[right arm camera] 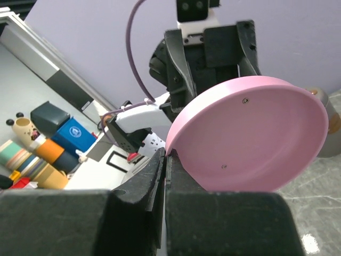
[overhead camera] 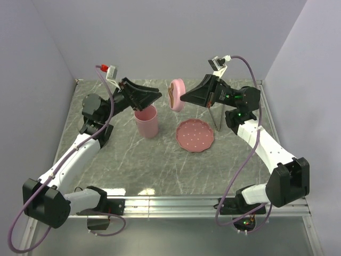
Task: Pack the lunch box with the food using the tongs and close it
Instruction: Pass the lid of the lunch box from the right arm to the left
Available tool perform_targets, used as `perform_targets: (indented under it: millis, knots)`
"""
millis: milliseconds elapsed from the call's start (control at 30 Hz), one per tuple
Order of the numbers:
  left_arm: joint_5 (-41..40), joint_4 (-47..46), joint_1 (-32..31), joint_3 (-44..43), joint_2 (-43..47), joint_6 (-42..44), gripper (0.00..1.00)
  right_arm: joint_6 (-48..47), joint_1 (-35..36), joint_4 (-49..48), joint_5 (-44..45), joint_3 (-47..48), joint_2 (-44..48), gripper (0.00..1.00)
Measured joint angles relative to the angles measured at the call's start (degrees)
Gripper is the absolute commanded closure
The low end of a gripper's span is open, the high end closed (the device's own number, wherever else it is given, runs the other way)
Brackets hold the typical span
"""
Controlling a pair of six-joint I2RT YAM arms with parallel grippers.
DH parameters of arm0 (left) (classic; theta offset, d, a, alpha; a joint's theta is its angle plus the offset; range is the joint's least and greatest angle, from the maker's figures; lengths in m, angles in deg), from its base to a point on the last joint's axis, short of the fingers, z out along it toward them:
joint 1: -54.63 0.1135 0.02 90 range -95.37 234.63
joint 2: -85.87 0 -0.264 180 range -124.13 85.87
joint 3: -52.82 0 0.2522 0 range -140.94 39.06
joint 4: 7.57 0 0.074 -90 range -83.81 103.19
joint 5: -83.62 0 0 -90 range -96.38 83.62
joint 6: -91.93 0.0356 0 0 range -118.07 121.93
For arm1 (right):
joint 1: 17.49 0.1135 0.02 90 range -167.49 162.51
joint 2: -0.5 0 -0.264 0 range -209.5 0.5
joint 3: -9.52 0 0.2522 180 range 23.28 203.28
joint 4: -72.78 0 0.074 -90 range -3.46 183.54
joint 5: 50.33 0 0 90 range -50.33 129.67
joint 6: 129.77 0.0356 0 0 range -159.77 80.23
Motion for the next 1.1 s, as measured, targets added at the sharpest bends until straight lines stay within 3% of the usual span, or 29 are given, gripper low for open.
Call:
perform_targets:
  millis: [133, 533, 800, 933, 1100]
  knots:
    - [-2.3, 0.8, -1.3, -3.7, -2.5, 0.2, 0.35, 0.0, 0.0, -0.2, 1.1, 0.0, -1.0, 1.0]
    - [-4.4, 4.6, -5.4, -4.2, -4.4, 0.9, 0.4, 0.0, 0.0, -0.3, 2.4, 0.0, -1.7, 1.0]
    - [-5.9, 5.7, -6.0, -6.5, -6.7, 1.1, 0.48, 0.0, 0.0, -0.3, 2.9, -0.5, -1.7, 1.0]
    - [-6.2, 6.0, -6.4, -7.6, -7.5, 1.1, 0.54, 0.0, 0.0, -0.2, 3.1, -0.9, -1.7, 1.0]
    - [-6.7, 6.4, -6.7, -8.1, -7.8, 1.5, 0.74, 0.0, 0.3, -0.3, 3.2, -0.9, -1.7, 1.0]
